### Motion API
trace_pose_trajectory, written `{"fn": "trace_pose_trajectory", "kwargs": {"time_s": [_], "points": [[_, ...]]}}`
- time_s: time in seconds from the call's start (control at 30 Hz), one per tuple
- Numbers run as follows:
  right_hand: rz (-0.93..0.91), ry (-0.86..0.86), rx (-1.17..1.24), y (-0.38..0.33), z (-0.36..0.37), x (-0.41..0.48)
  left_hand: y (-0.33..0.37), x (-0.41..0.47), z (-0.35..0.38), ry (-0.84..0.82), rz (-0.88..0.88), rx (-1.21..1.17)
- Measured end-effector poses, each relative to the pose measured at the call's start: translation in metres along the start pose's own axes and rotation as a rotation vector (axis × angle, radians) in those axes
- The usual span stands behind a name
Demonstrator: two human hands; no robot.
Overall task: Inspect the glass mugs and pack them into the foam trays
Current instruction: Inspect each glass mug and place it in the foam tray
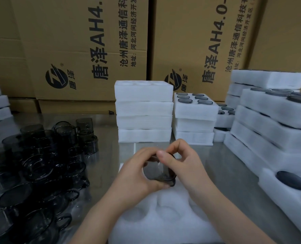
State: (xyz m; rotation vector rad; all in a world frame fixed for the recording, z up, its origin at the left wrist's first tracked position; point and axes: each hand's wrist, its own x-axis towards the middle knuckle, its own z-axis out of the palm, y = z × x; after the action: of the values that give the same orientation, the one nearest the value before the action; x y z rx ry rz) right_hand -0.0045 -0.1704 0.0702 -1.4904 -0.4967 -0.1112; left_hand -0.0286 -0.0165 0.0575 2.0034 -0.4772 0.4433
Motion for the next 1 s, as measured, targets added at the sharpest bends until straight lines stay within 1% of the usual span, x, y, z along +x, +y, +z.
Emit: {"fn": "trace_pose_trajectory", "kwargs": {"time_s": [0.07, 0.13, 0.27, 0.33, 0.43, 0.47, 0.63, 0.83, 0.93, 1.0], "points": [[-0.006, 0.037, -0.014, 0.000, -0.002, 0.001, 0.001, 0.000, -0.001, -0.018, -0.005, -0.016], [0.067, 0.031, 0.050, -0.002, -0.005, 0.003, 0.002, 0.000, -0.002, -0.036, -0.010, -0.065], [0.278, -0.111, 0.360, -0.003, -0.011, 0.008, 0.003, 0.001, -0.002, 0.007, -0.055, -0.192], [0.306, -0.200, 0.444, -0.004, -0.014, 0.009, 0.000, 0.002, -0.004, 0.053, -0.088, -0.259], [0.291, -0.291, 0.457, -0.002, -0.015, 0.009, -0.002, 0.002, -0.005, 0.077, -0.113, -0.304], [0.291, -0.286, 0.434, -0.001, -0.014, 0.009, -0.002, 0.002, -0.004, 0.074, -0.109, -0.285], [0.274, -0.137, 0.338, 0.004, -0.007, 0.006, 0.001, 0.001, -0.002, 0.030, -0.069, -0.178], [0.134, 0.008, 0.043, 0.002, -0.004, 0.002, 0.001, -0.001, -0.001, 0.001, -0.022, -0.074], [0.065, 0.089, 0.003, 0.001, -0.003, 0.003, -0.001, -0.001, 0.000, 0.002, -0.009, -0.060], [0.073, 0.113, 0.020, 0.002, -0.003, 0.004, -0.001, -0.001, 0.000, -0.006, -0.004, -0.062]]}}
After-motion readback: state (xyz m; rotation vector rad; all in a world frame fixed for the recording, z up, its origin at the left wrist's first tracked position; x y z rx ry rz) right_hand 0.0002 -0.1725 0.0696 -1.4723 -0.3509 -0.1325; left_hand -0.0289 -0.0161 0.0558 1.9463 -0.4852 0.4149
